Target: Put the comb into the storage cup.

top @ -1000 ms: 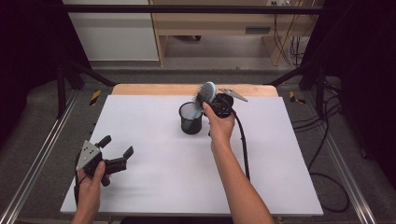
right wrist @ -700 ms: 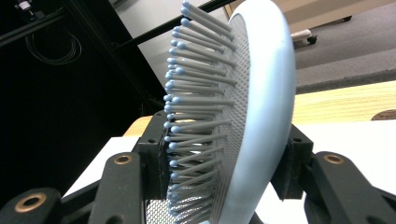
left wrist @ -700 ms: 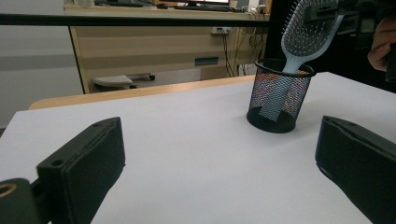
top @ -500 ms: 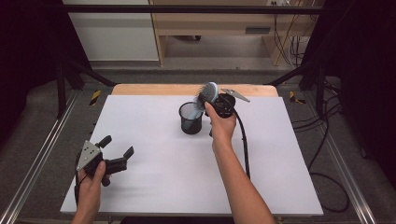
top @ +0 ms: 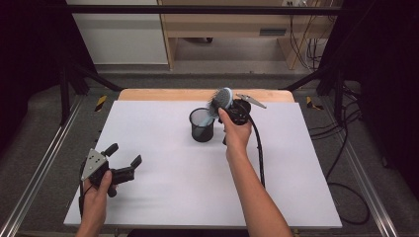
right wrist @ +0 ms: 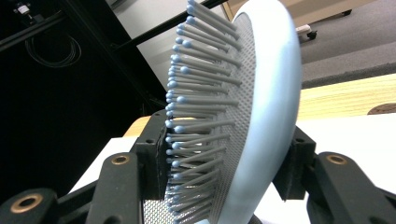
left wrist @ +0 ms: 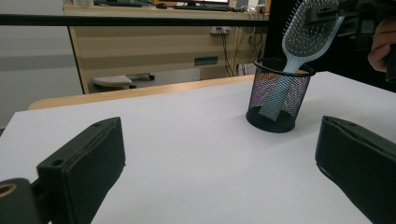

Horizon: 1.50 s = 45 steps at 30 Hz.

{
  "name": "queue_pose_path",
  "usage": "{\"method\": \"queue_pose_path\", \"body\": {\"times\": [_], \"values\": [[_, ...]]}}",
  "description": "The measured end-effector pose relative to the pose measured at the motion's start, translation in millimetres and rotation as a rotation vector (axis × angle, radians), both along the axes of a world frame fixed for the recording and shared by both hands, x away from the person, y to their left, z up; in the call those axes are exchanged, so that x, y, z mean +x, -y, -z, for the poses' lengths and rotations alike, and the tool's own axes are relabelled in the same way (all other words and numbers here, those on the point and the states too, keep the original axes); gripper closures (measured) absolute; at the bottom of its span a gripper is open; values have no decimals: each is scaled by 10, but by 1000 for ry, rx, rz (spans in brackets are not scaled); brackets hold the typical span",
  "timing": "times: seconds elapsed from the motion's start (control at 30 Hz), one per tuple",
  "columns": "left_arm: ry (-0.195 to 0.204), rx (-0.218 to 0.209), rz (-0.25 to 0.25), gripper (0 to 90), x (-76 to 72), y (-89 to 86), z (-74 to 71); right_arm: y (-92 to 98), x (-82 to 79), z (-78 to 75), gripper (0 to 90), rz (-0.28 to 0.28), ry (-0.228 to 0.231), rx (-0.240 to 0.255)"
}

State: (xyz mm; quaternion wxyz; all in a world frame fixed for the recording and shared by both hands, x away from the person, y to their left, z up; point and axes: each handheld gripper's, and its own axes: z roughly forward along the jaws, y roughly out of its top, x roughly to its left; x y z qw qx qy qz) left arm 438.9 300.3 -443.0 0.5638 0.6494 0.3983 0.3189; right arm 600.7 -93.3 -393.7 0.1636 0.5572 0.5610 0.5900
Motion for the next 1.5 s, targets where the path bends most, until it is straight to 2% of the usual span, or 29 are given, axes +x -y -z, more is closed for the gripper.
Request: {"method": "queue_pose_path", "body": {"times": [1.03, 1.37, 1.5], "values": [[0, 3, 1, 17, 2, 1, 0, 25, 10, 18, 436, -2, -14, 4], [0, 4, 1, 17, 2, 3, 1, -6, 23, 44, 268, -25, -42, -3], [0, 2, 1, 17, 2, -1, 1, -8, 21, 39, 196, -39, -51, -21]]}}
